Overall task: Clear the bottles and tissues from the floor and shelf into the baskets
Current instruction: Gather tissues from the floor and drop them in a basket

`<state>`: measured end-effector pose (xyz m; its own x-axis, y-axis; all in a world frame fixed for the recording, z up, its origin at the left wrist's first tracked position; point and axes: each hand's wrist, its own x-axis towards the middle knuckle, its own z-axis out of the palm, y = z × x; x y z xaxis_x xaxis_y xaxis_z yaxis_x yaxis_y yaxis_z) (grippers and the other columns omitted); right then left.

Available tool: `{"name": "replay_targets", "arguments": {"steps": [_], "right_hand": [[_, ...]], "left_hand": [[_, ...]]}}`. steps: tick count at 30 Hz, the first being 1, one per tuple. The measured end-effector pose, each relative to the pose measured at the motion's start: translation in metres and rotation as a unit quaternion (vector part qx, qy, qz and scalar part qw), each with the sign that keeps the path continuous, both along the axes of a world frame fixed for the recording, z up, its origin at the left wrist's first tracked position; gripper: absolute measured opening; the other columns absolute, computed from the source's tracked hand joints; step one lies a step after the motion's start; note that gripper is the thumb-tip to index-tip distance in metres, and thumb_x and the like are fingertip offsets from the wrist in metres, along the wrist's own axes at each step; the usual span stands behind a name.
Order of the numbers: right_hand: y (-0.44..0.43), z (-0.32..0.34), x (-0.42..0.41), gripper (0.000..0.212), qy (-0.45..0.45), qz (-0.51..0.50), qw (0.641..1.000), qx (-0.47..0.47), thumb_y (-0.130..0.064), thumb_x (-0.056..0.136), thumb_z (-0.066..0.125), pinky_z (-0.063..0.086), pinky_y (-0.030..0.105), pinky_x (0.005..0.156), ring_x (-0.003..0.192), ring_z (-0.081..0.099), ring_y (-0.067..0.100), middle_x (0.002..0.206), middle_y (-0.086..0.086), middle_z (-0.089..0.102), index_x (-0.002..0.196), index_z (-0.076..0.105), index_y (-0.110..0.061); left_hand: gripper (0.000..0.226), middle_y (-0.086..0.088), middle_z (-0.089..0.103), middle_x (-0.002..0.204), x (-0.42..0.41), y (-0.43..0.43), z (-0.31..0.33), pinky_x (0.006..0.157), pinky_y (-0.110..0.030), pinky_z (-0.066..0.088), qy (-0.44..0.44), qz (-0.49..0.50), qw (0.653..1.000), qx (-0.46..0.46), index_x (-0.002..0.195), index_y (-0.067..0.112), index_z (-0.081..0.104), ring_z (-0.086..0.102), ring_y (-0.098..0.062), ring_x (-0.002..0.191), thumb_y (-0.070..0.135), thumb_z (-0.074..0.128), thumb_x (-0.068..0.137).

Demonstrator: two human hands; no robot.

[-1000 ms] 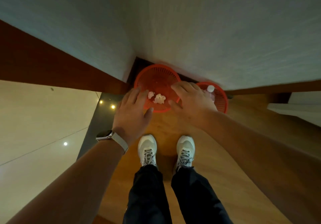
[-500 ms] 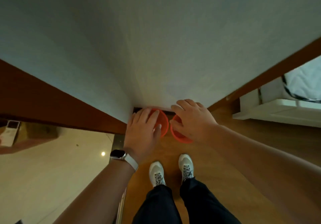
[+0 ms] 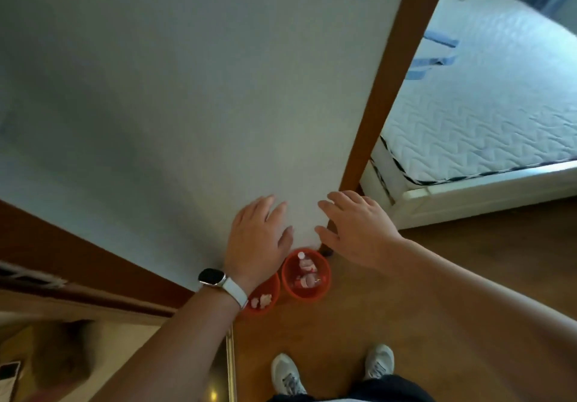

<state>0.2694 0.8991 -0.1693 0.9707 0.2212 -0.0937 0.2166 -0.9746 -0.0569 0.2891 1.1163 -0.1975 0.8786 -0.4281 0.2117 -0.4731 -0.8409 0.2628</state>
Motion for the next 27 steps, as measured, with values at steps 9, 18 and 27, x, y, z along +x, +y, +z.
{"name": "replay_targets", "arguments": {"steps": [9, 18, 27], "right_hand": [[-0.124, 0.059, -0.063, 0.059, -0.063, -0.099, 0.993, 0.001, -0.062, 0.094, 0.022, 0.030, 0.041, 0.108, 0.135, 0.034, 0.020, 0.144, -0.002, 0.042, 0.140, 0.038, -0.028], [-0.296, 0.080, -0.158, 0.064, -0.095, -0.209, 0.973, 0.012, -0.062, 0.091, 0.021, 0.027, 0.040, 0.109, 0.137, 0.031, 0.021, 0.148, 0.000, 0.040, 0.142, 0.038, -0.027], [-0.432, 0.086, -0.263, 0.059, -0.139, -0.292, 0.946, 0.010, -0.056, 0.091, 0.037, 0.038, 0.040, 0.102, 0.126, 0.047, 0.027, 0.133, 0.006, 0.055, 0.134, 0.053, -0.019]], "left_hand": [[0.046, -0.011, 0.055, 0.138, -0.010, -0.120, 0.061, 0.107, -0.043, 0.038, -0.076, -0.115, 0.990, 0.005, 0.134, 0.015, 0.056, 0.047, -0.028, 0.130, 0.037, 0.052, 0.094], [0.042, -0.008, 0.056, 0.137, -0.054, -0.318, 0.090, 0.107, -0.045, 0.039, -0.124, -0.226, 0.966, -0.031, 0.130, 0.019, 0.059, 0.047, -0.027, 0.129, 0.034, 0.063, 0.091], [0.046, -0.013, 0.058, 0.131, -0.122, -0.492, 0.106, 0.103, -0.051, 0.041, -0.147, -0.341, 0.928, -0.019, 0.127, 0.013, 0.062, 0.054, -0.034, 0.122, 0.028, 0.071, 0.085]]}}
